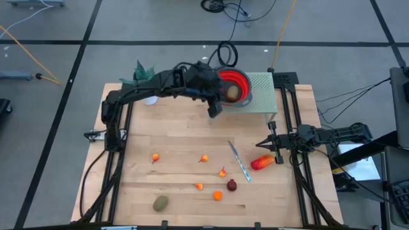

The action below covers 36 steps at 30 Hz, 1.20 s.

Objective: Pick & Place Fruit
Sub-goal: Put the yellow orange peach into the red basket on the shelf

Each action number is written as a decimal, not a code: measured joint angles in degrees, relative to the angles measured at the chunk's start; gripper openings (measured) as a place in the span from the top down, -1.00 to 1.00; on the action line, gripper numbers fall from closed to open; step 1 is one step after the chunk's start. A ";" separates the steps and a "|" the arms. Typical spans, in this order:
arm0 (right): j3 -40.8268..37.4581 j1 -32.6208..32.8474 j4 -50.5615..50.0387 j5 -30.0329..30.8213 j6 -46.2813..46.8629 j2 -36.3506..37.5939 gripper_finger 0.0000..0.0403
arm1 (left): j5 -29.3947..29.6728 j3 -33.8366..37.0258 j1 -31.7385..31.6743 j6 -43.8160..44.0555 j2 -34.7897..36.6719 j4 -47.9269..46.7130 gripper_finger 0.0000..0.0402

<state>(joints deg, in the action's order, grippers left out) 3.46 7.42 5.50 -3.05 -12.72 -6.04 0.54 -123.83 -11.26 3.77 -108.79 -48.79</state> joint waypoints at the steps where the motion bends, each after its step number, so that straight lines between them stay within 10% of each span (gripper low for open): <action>1: 0.00 0.00 0.03 0.00 0.00 0.00 1.00 | 0.00 0.00 0.65 0.52 0.00 0.02 0.77; 36: 0.00 0.02 0.24 0.00 8.04 0.00 1.00 | 8.66 1.40 16.42 13.47 -0.07 2.42 0.98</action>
<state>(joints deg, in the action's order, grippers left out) 3.46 7.44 5.74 -3.05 -4.69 -6.04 9.20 -122.43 5.16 17.23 -108.86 -46.37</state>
